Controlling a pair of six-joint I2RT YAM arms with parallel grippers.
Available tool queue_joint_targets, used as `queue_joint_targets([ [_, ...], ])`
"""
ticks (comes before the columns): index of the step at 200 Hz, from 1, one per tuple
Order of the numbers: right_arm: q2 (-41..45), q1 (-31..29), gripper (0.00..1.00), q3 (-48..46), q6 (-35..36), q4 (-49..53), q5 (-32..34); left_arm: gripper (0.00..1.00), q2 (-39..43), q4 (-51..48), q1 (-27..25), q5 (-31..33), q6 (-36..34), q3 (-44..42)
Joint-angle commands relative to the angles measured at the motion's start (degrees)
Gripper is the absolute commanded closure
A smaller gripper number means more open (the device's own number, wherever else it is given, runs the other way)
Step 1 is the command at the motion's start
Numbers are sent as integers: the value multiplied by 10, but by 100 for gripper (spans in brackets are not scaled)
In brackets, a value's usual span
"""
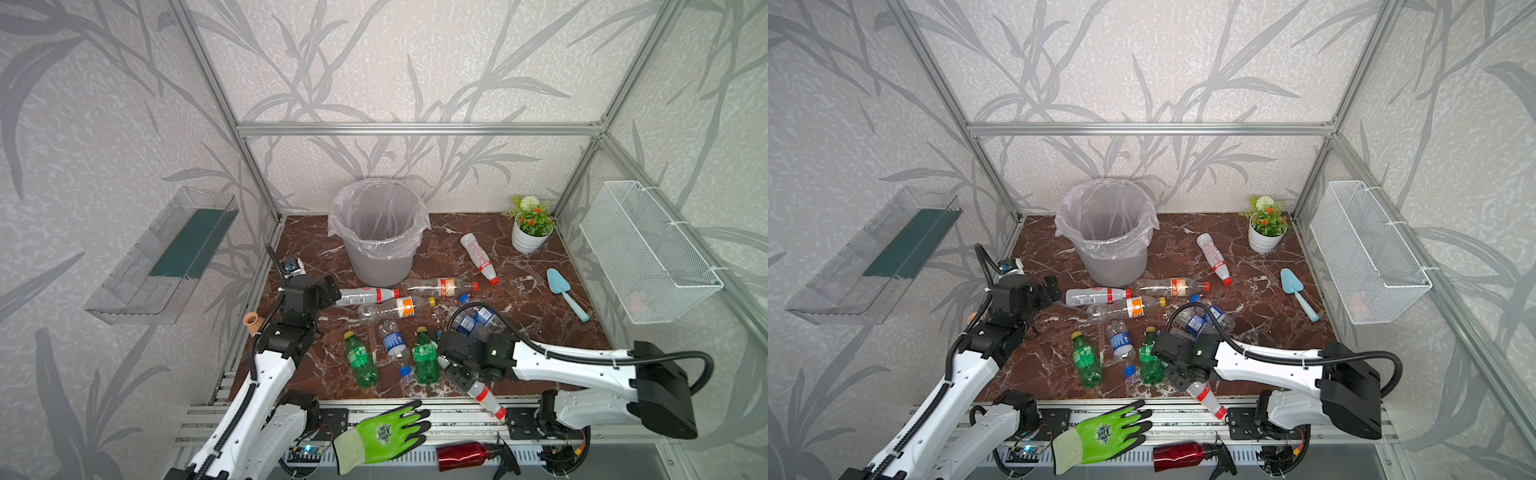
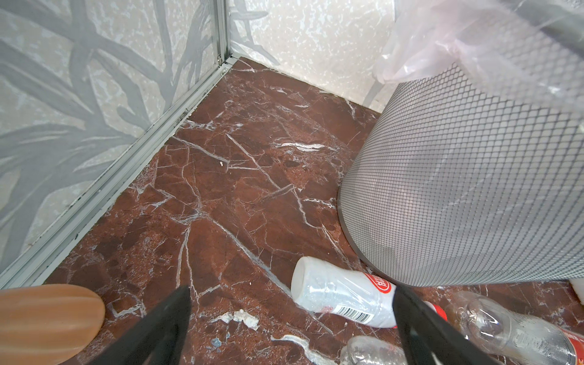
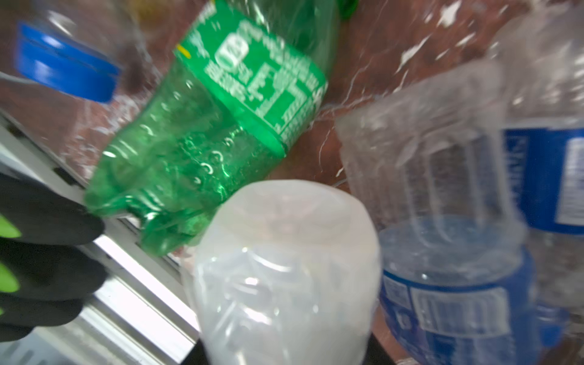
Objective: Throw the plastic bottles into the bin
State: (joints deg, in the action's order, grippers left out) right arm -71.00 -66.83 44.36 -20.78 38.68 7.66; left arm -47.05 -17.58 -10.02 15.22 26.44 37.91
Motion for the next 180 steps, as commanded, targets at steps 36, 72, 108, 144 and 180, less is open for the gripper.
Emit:
queue_joint_targets([
  [36,190,14,56,55,92,-106,117,1,24,-9,-1,37,18,21],
  [72,214,101,56,91,228,-372,113,1,26,-3,-1,30,19,22],
  [108,137,215,56,194,223,-594,-4,1,18,-20,-1,12,10,35],
  [144,20,261,54,319,185,-717,-74,1,20,-24,-1,9,16,34],
  [180,-118,270,53,425,107,-725,-95,1,21,-26,-1,6,18,33],
])
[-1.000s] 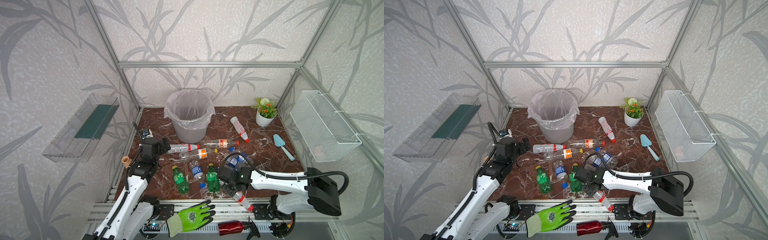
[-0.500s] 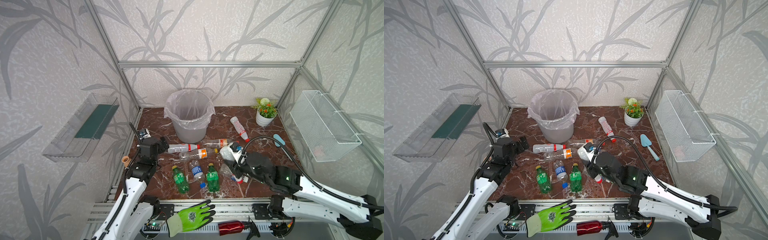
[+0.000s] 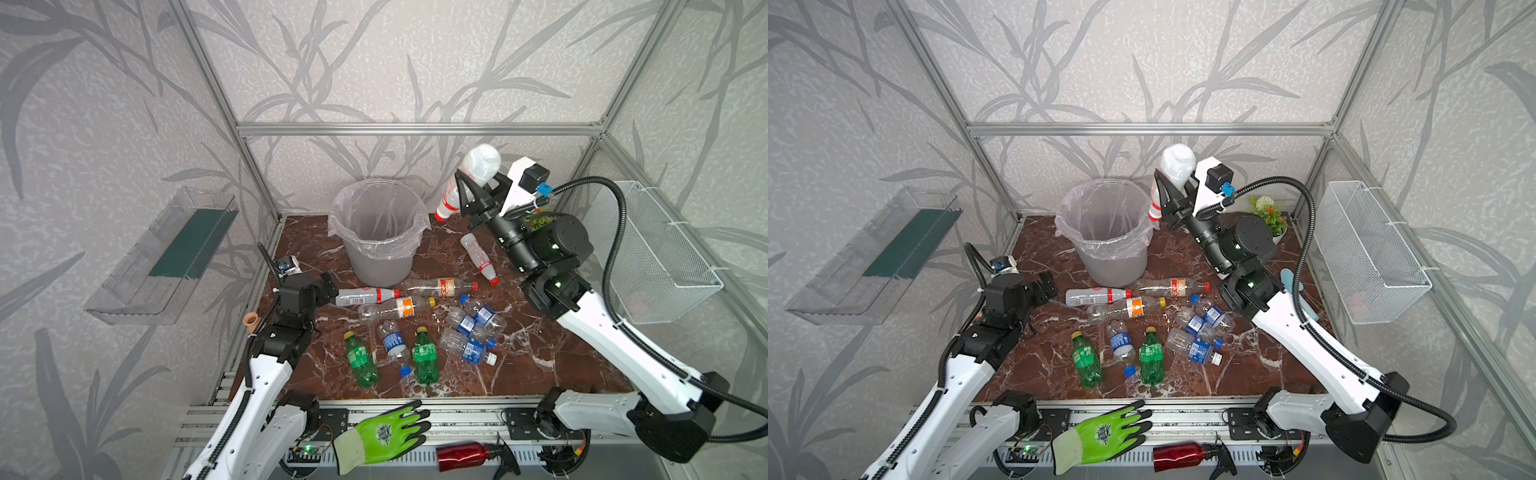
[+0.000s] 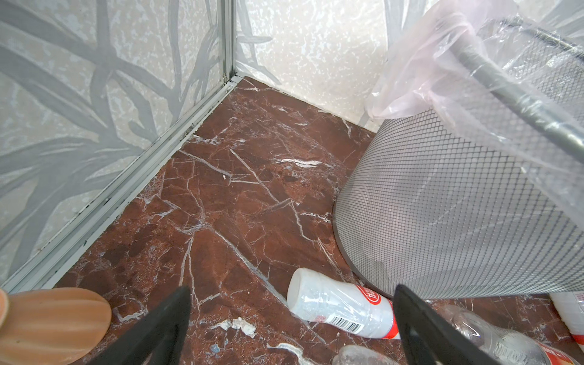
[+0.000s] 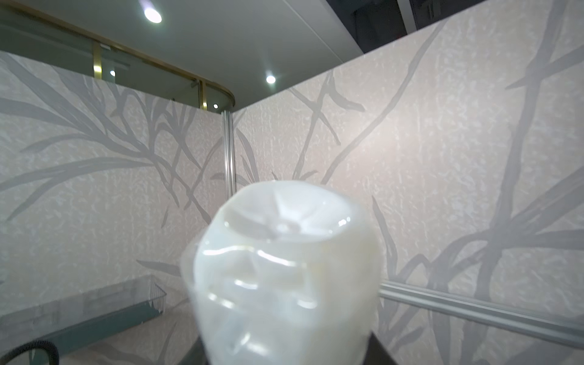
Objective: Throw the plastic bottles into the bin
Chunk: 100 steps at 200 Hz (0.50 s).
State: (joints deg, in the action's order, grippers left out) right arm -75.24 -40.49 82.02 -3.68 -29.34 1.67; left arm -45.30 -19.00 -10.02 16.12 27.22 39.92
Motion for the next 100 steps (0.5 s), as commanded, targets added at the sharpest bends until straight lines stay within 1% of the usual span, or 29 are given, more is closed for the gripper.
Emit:
queue_joint_targets([
  [1,-80,6,53,51,-67,-44,-36,1,4,-13,-1,-3,10,13],
  [14,-142,8,51,93,-98,-15,-46,1,4,-14,-1,-3,10,15],
  [30,-218,8,47,160,-117,57,-65,1,3,-19,-1,-2,11,15],
  [41,-279,10,41,216,-116,120,-78,1,2,-24,-1,-2,11,16],
  [58,-338,15,30,308,-101,231,-76,1,3,-30,-2,1,12,16],
  [69,-356,17,25,344,-86,275,-63,1,6,-34,-1,2,11,17],
  [87,-350,18,13,355,-64,293,-42,1,10,-35,-2,5,9,14],
  [100,-331,19,11,351,-50,310,-30,1,12,-34,-2,5,7,12],
])
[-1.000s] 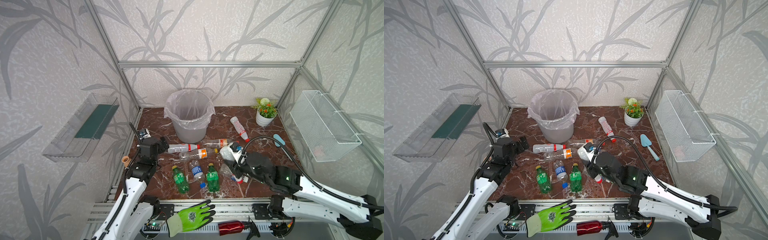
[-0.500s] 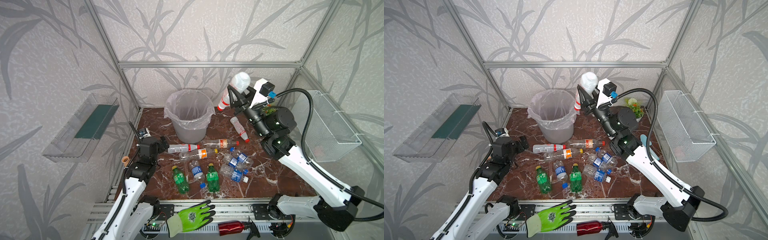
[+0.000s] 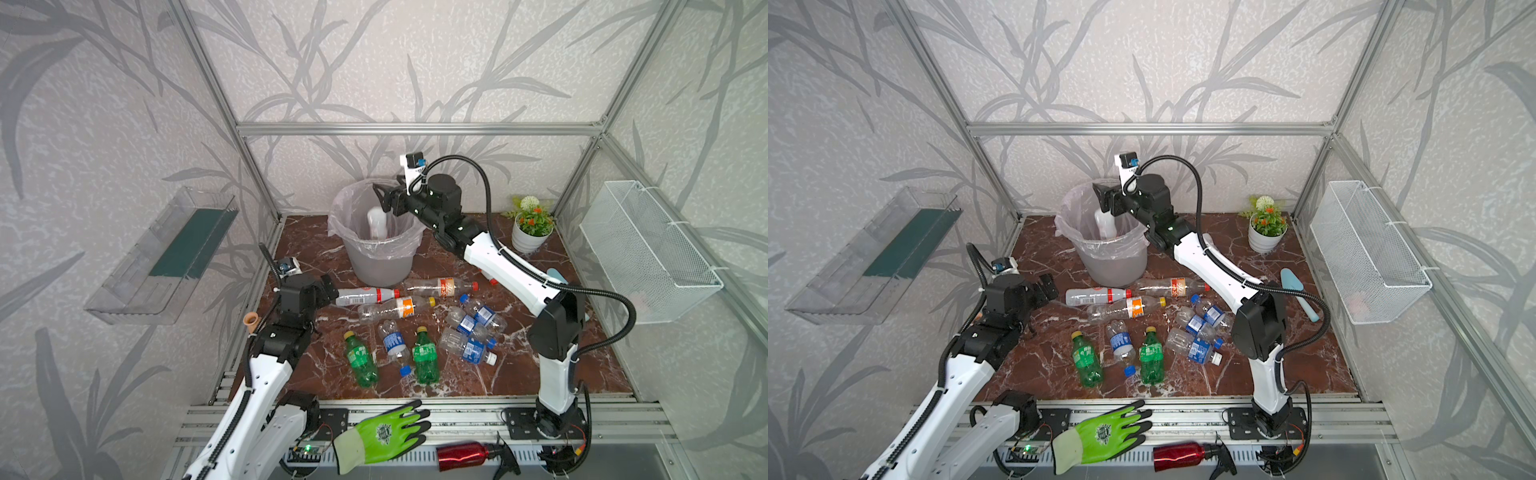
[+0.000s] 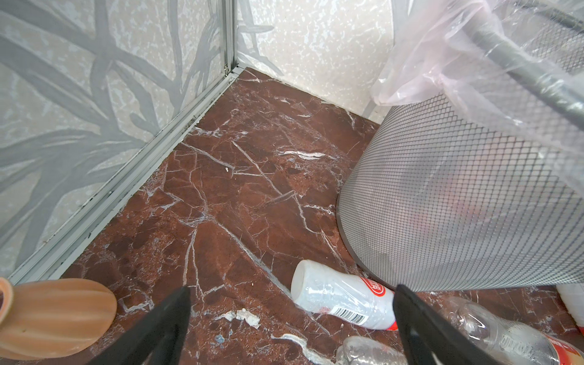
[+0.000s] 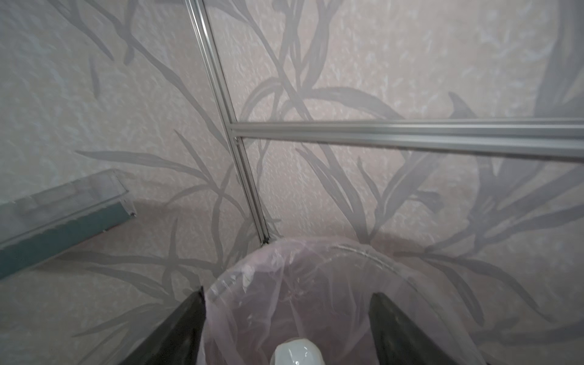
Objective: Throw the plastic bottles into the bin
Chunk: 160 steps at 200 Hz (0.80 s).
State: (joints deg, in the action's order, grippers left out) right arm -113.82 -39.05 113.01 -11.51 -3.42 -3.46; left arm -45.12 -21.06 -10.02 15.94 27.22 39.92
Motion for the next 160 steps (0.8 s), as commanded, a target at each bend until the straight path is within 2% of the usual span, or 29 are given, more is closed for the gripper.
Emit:
queue_joint_targets([
  [1,56,4,11,40,30,52,23,1,11,-13,-2,6,7,12],
  [20,108,7,11,-11,47,48,46,1,12,-18,-2,-1,2,16],
  [43,183,19,10,-117,55,29,75,1,12,-22,-2,-2,-2,18],
  [96,311,118,8,-359,24,58,95,1,16,-41,-10,6,5,10],
  [126,307,192,8,-431,34,114,88,1,17,-34,-20,6,20,-5],
  [160,236,231,9,-423,73,174,78,1,0,-38,-30,3,21,0],
])
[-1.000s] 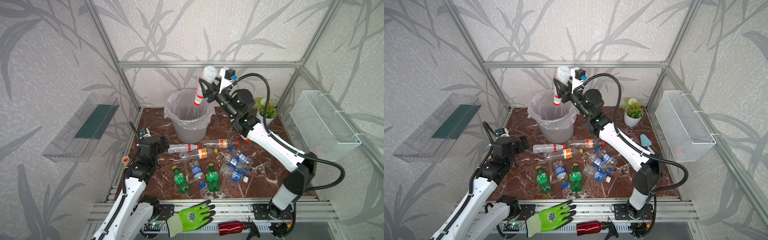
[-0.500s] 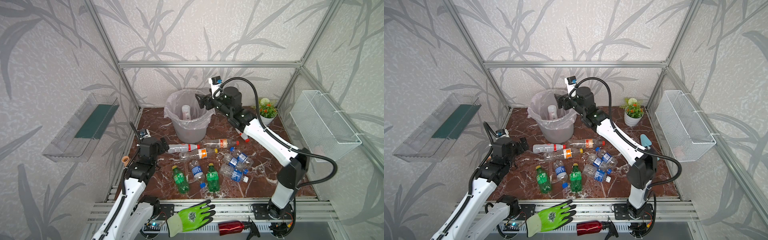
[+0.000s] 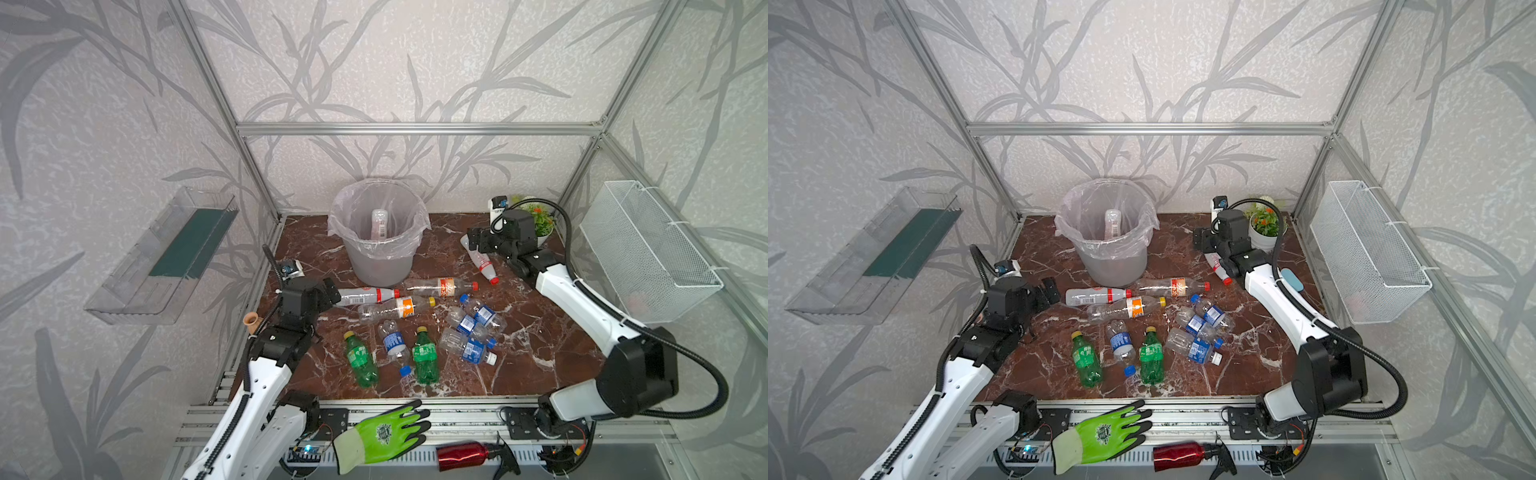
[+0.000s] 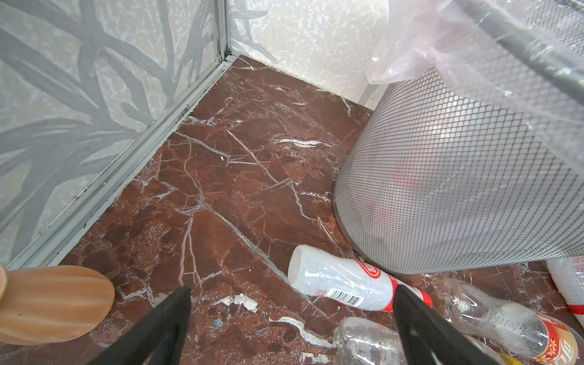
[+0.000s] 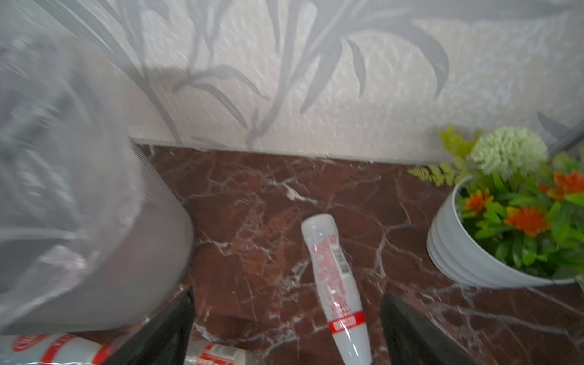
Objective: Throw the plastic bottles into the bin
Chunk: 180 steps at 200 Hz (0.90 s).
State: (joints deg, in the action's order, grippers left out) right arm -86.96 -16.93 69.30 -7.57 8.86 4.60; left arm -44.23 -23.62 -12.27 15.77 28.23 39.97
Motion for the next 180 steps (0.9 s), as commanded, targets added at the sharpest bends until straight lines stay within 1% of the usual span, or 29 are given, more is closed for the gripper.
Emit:
queue_joint_targets([
  [1,-36,10,9,16,36,52,-2,1,-10,-13,-8,5,11,1],
  [26,-105,11,13,74,77,101,15,1,-35,-48,-33,35,3,23],
  [31,-135,11,13,90,84,111,23,1,-39,-52,-39,41,2,25],
  [54,-207,14,17,156,111,150,49,1,-36,-62,-65,53,5,21],
  [71,-250,20,18,195,124,165,56,1,-35,-72,-89,74,8,18],
  [90,-289,34,21,232,129,184,38,1,-38,-85,-112,101,5,20],
  [116,-333,45,22,273,138,213,18,1,-45,-96,-129,116,-4,27],
  [154,-375,48,24,308,154,254,2,1,-51,-105,-139,135,-13,37],
  [180,-398,50,24,331,154,285,-23,1,-50,-105,-140,139,-13,38],
])
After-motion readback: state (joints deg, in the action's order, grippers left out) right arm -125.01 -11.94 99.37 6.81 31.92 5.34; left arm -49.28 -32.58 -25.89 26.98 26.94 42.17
